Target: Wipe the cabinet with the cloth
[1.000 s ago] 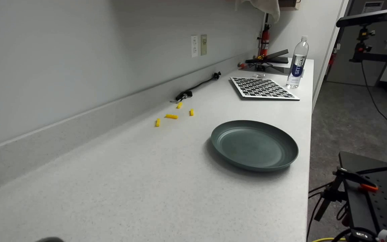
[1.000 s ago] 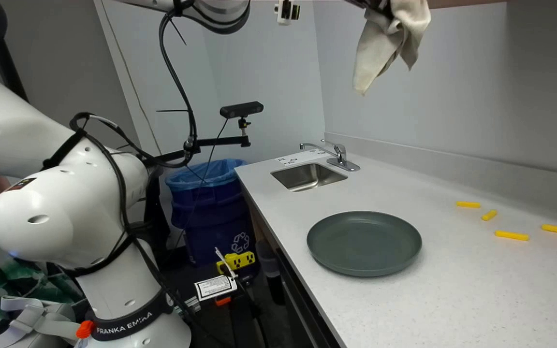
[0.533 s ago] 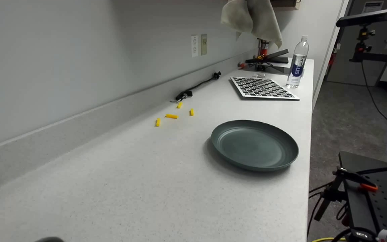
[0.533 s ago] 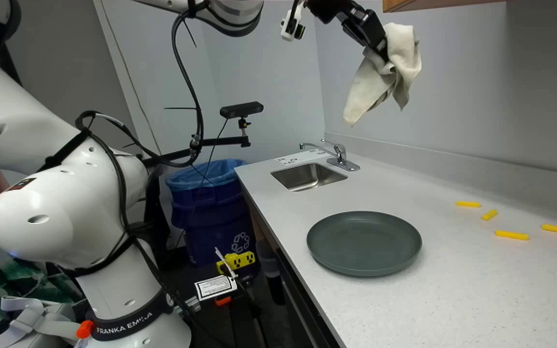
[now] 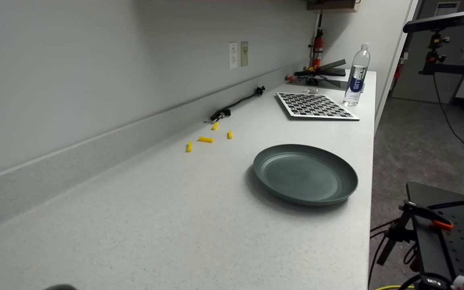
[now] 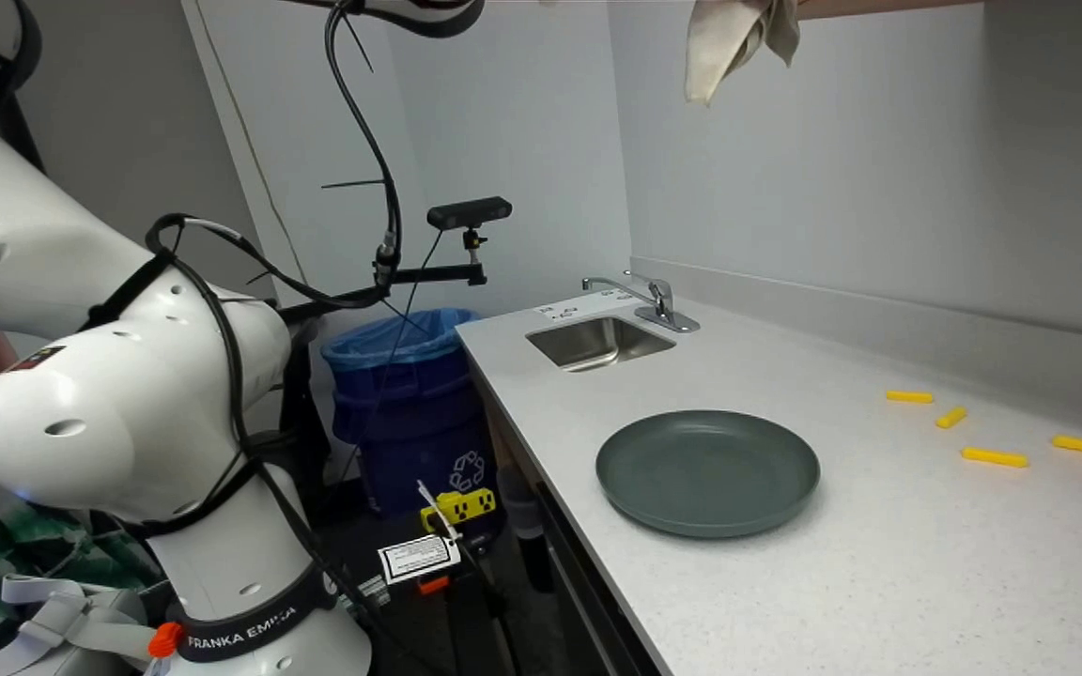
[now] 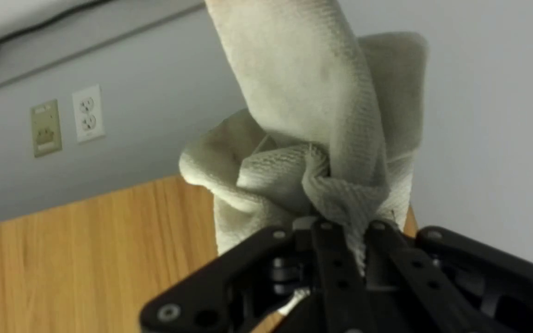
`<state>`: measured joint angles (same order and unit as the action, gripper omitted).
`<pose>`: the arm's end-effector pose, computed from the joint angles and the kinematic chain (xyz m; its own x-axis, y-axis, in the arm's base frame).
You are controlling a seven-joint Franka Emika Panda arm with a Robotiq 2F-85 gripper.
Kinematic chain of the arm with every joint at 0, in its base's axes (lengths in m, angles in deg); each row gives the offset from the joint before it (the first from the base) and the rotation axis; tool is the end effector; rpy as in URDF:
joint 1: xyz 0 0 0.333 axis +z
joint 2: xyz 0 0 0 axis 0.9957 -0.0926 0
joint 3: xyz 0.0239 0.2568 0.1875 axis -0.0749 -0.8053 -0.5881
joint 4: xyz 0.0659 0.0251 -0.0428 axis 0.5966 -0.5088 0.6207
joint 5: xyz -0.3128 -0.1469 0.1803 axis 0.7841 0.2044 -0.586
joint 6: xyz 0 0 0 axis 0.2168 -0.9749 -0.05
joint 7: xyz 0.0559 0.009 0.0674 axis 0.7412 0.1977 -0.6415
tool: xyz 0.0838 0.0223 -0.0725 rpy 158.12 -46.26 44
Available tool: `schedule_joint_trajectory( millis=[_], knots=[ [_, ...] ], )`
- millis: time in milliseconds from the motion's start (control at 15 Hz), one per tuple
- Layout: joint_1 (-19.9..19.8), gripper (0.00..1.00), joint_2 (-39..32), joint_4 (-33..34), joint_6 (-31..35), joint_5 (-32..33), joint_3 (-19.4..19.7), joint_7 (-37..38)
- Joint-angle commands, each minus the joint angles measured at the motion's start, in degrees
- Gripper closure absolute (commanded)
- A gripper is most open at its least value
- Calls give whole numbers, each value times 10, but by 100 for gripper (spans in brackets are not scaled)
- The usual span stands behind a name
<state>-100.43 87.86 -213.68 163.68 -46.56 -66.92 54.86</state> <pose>0.4285 0.0515 0.6932 0.4033 -0.2978 0.8653 -0.2604 -0.9438 -0.2035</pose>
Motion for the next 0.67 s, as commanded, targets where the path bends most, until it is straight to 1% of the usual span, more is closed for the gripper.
schedule_joint_trajectory(
  millis=[0,200,467,533,600],
  knots=[
    [-68,98,9,30,72,30,-55,58],
    [-140,98,23,46,135,33,-101,91],
    [-226,98,42,62,192,25,-151,127],
    [-242,98,46,65,202,21,-160,132],
    [-256,98,50,66,204,-4,-172,114]
  ],
)
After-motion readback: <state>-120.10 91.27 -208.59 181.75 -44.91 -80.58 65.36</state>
